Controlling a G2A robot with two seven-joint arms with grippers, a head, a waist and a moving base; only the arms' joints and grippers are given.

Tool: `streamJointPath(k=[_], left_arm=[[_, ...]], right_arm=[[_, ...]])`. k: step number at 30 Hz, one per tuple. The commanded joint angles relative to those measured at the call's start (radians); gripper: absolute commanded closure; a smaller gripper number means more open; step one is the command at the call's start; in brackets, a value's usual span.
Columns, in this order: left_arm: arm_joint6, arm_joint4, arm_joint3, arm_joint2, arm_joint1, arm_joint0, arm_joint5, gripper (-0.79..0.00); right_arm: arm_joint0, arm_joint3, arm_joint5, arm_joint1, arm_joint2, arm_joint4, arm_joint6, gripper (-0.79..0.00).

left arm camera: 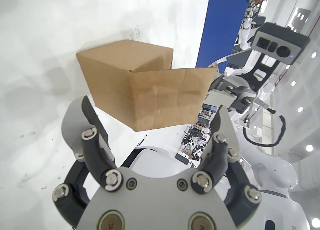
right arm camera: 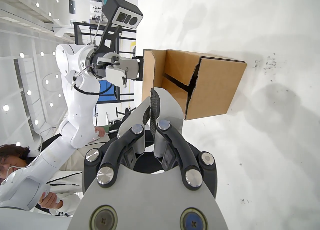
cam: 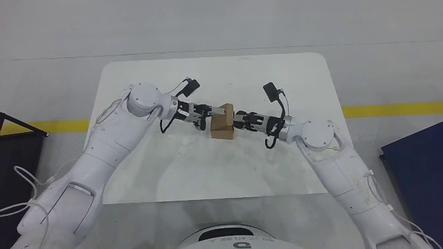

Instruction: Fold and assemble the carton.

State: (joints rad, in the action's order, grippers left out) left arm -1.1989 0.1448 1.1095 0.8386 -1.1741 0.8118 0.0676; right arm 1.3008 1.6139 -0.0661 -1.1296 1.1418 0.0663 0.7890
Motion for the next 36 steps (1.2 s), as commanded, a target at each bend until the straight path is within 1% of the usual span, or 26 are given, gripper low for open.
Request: streamJointPath(k=[1,12,20,30,36], left_arm=[[0.004,0.006,-0.009,-0.013,-0.006,-0.007,-0.002,-0.785],[0.007,0.025,-0.062,-0.043,-0.027,-0.036,-0.023,-0.785],[-0.003,0.010,-0.085,-0.073,-0.041,-0.055,-0.018,-0.785],[-0.018,-0.017,-0.112,-0.101,-0.055,-0.079,-0.010,-0.785],[-0.035,-0.032,-0.130,-0.118,-0.063,-0.092,-0.001,-0.785]], right_arm=[[-0.006,-0.004,-0.003,-0.001,-0.007,-0.002,0.000,-0.022],[-0.042,-0.038,-0.023,-0.009,-0.055,-0.008,0.011,-0.018],[-0.071,-0.068,-0.025,-0.016,-0.082,-0.002,0.019,-0.025],[-0.079,-0.104,-0.024,-0.017,-0.087,0.010,0.025,-0.031],[-0.074,-0.112,-0.024,-0.016,-0.085,0.016,0.027,-0.022]])
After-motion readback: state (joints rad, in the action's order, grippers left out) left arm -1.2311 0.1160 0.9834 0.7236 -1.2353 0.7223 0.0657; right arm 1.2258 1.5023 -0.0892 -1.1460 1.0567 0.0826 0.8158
